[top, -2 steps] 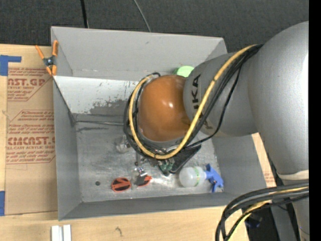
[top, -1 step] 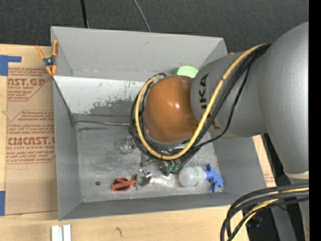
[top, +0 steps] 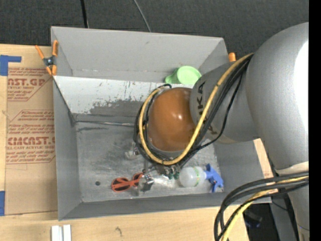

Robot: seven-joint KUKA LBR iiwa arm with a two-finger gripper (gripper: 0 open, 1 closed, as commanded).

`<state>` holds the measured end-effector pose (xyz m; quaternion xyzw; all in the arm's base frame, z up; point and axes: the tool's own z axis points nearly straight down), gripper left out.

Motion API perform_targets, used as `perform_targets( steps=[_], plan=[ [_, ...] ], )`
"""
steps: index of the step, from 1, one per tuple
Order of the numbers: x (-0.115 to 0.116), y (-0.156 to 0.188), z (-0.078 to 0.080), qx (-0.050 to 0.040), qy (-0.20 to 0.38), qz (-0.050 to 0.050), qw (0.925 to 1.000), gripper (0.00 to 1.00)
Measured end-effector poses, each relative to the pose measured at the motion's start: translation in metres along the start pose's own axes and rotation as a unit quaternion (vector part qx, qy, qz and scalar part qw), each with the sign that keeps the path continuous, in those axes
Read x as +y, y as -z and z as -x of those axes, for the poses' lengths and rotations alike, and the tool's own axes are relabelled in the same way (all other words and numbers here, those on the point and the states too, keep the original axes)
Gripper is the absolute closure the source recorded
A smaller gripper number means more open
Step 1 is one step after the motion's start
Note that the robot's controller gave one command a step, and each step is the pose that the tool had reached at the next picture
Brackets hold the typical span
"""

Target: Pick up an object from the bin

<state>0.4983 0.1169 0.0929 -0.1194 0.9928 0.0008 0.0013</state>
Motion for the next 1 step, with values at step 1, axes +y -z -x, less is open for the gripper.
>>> perform_targets(
  steps=[1],
  plan=[
    [-0.0125, -0.0184, -0.0023, 0.0038, -0.003, 0.000, 1.0000, 1.00]
  ],
)
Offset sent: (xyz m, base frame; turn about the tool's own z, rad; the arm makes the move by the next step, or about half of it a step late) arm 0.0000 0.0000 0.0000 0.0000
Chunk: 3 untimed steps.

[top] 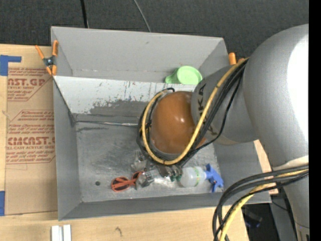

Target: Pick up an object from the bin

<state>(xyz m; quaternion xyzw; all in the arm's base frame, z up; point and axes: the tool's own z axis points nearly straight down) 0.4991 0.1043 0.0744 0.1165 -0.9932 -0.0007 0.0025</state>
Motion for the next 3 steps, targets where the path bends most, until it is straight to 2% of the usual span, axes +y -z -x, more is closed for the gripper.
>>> perform_targets(
  steps=[3],
  plan=[
    [0.000, 0.010, -0.002, 0.0008, 0.000, 0.000, 1.0000, 1.00]
  ],
)
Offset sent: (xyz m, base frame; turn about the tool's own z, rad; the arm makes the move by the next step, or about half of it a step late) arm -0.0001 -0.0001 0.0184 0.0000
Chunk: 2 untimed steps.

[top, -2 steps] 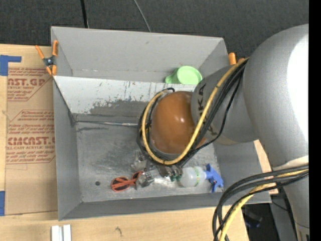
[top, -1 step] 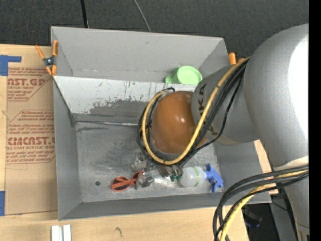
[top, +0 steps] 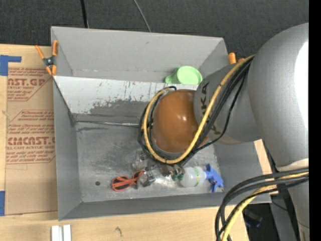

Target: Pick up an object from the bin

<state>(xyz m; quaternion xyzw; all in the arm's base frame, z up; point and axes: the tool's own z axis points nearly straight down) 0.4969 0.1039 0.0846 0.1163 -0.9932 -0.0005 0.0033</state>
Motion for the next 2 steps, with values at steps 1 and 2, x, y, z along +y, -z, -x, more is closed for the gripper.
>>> perform_targets(
  steps=[1, 2],
  plan=[
    [0.000, 0.021, -0.001, 0.0017, 0.000, 0.000, 1.0000, 1.00],
    [0.000, 0.043, 0.000, -0.0024, 0.000, -0.001, 1.0000, 1.00]
  ],
)
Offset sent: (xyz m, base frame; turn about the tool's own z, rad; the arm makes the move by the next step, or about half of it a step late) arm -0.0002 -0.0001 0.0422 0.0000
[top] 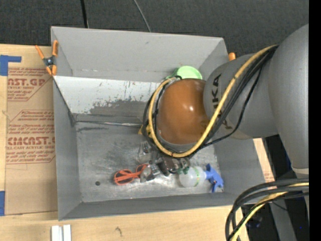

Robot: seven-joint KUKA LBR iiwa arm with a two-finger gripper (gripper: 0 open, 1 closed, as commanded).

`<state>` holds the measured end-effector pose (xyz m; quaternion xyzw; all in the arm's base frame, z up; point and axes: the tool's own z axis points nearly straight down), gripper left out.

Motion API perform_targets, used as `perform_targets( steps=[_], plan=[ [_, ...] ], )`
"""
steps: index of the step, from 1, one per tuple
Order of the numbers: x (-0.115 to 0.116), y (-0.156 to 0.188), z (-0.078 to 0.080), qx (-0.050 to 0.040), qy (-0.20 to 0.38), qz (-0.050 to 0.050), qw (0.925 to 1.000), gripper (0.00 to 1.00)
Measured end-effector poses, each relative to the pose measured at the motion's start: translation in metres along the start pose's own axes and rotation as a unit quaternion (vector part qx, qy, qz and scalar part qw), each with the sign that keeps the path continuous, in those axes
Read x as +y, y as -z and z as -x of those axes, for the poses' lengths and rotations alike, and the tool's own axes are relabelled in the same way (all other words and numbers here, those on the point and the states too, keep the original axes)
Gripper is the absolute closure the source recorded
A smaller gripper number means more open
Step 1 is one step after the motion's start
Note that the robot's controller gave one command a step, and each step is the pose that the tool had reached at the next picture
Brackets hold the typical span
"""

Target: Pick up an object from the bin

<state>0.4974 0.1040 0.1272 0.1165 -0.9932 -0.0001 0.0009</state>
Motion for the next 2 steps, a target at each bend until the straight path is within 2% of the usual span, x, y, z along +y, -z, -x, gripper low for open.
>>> perform_targets(
  steps=[1, 2],
  plan=[
    [0.0002, 0.0107, 0.0010, -0.0030, 0.000, 0.000, 1.0000, 1.00],
    [0.0004, 0.0168, 0.0006, -0.0020, 0.000, 0.000, 1.0000, 1.00]
  ],
)
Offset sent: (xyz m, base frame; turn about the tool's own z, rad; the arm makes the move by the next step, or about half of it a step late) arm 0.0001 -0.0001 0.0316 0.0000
